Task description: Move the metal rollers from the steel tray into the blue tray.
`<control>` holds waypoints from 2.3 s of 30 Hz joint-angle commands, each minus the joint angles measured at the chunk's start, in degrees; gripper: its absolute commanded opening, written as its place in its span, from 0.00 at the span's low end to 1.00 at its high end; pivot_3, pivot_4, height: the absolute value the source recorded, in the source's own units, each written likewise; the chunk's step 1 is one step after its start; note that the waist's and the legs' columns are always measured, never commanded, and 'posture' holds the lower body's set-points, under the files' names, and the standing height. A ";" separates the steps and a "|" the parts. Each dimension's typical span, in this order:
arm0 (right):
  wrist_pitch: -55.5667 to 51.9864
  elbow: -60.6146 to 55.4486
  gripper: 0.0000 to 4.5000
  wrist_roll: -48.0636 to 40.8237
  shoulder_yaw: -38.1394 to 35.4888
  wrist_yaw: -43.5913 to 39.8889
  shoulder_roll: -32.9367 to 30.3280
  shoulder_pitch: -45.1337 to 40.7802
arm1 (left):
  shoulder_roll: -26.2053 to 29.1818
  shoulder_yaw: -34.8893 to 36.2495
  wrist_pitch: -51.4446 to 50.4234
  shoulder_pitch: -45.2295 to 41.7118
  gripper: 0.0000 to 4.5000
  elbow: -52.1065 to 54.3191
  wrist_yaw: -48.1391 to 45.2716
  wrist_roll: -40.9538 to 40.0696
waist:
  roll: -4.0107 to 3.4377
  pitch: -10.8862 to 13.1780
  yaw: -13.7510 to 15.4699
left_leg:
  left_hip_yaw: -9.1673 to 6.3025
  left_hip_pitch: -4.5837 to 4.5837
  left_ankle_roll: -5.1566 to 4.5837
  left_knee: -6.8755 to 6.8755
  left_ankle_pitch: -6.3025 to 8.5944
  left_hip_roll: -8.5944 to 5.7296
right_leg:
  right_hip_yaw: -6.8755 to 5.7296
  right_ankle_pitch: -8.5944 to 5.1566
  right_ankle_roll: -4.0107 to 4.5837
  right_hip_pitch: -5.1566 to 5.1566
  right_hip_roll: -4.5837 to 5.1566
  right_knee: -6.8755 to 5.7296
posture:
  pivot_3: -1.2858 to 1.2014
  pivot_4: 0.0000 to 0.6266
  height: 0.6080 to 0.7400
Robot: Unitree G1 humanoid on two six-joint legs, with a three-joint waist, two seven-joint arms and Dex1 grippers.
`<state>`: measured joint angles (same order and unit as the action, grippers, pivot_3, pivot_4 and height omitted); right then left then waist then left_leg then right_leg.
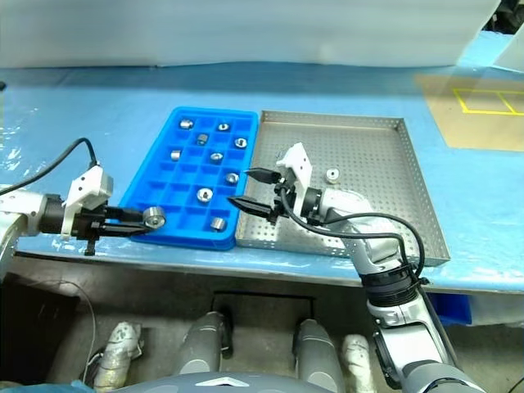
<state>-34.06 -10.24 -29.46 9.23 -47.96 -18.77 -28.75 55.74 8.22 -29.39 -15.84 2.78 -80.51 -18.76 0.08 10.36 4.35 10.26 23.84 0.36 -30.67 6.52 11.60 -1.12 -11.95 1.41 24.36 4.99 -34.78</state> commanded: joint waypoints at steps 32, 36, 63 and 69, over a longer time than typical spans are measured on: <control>0.24 -5.95 0.91 -1.61 -2.26 5.83 2.40 -3.95 | -13.24 -7.78 20.30 -22.04 0.18 -29.52 18.32 9.89 | 0.13 -0.07 0.15 | -0.04 -0.09 0.40 -0.11 -0.25 0.17 | -0.02 0.04 0.13 -0.11 -0.41 -0.17 | 0.49 0.24 1.00; 0.21 -5.95 0.91 -1.62 -2.14 5.67 2.37 -3.89 | -13.79 -8.47 20.91 -22.18 0.18 -31.22 18.62 10.65 | 0.13 -0.07 -0.17 | -0.05 -0.08 0.42 -0.11 -0.25 0.18 | -0.03 0.04 0.13 -0.10 -0.51 -0.16 | 0.49 0.24 1.00; -0.40 -6.57 0.91 -1.43 -2.24 6.35 1.38 -2.83 | -18.92 -9.86 25.82 -26.83 0.18 -41.04 25.70 15.66 | 0.13 -0.07 -0.03 | -0.06 -0.07 0.45 -0.20 -0.28 0.21 | -0.08 0.05 0.20 -0.12 -0.57 -0.22 | 0.48 0.24 1.00; -0.49 -6.87 0.91 -1.59 -2.25 6.70 1.22 -2.61 | -19.14 -10.06 25.37 -26.63 0.18 -41.15 25.03 15.72 | 0.14 -0.07 -0.04 | -0.06 -0.07 0.45 -0.20 -0.27 0.21 | -0.08 0.05 0.21 -0.12 -0.56 -0.22 | 0.48 0.24 1.00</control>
<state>-35.03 -14.24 -30.33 7.89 -41.26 -17.40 -31.39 36.26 -2.07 -4.27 -41.67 -38.73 -55.38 -3.06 0.22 10.28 4.32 10.20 23.77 0.81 -30.87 6.25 11.81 -1.20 -11.90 1.61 24.24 4.43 -35.00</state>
